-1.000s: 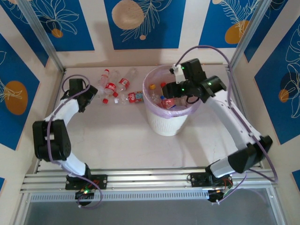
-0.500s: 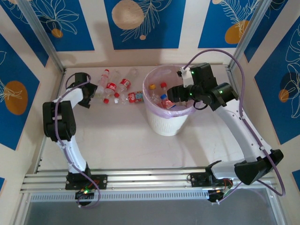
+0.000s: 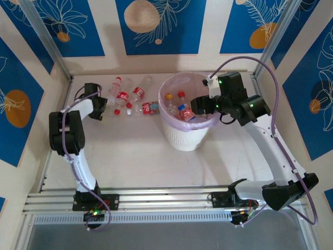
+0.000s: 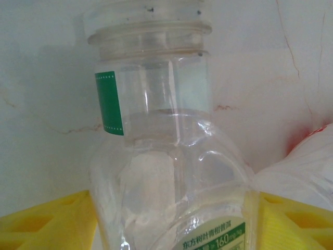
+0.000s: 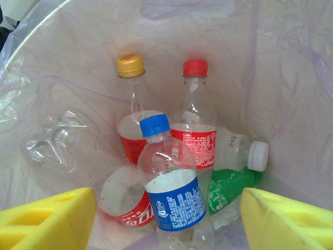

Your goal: Put the plastic bottles in the bin

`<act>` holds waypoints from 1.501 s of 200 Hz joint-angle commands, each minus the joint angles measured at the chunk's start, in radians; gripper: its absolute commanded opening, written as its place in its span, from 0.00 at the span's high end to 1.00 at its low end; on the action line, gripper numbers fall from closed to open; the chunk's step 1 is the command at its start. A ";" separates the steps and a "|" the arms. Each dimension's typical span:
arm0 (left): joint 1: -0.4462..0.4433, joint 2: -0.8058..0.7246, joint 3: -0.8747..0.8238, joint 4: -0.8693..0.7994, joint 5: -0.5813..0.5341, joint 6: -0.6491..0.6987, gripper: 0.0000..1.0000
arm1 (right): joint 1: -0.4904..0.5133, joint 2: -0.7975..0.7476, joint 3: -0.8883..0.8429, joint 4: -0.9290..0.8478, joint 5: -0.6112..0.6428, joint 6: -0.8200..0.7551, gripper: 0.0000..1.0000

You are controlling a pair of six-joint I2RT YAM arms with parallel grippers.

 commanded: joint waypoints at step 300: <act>-0.130 -0.803 -0.376 0.512 0.631 0.051 0.76 | 0.425 0.402 0.454 0.187 -0.106 0.114 0.05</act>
